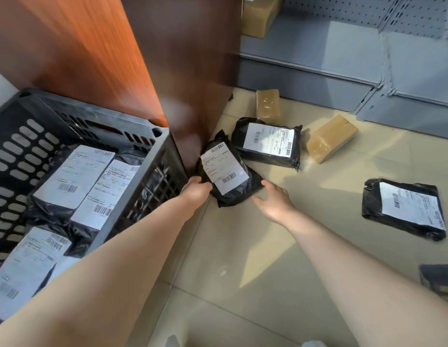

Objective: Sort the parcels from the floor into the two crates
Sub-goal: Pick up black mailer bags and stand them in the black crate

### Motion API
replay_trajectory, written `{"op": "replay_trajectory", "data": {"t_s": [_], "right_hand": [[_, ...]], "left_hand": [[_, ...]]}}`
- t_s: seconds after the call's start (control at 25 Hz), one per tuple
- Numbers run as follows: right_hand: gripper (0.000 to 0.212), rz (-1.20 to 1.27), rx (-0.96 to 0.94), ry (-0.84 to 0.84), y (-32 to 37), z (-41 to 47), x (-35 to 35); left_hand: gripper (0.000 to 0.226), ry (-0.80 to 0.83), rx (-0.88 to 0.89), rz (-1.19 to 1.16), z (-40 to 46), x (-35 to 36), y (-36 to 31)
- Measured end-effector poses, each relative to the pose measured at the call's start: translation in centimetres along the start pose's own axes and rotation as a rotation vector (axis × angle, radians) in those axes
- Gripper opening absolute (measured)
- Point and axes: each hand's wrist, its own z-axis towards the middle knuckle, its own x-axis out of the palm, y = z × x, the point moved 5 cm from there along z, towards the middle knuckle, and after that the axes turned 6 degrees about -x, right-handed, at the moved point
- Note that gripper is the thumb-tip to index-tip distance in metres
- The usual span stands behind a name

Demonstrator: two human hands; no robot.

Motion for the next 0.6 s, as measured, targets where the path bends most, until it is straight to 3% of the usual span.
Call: {"op": "replay_trajectory", "data": {"t_s": [0.2,0.44,0.6], "right_hand": [[0.071,0.142,0.088,0.082,-0.6,2.4,0.9],[0.074,0.101,0.099,0.133,-0.6,4.9,1.8],[0.078,0.205,0.077,0.191,-0.3,4.8,3.4]], "left_hand": [[0.024,0.068,-0.135,-0.356,2.8,2.9,1.2],[0.025,0.181,-0.227,-0.499,3.9,5.0,2.2],[0.040,0.179,-0.240,-0.514,4.6,5.8,2.7]]}}
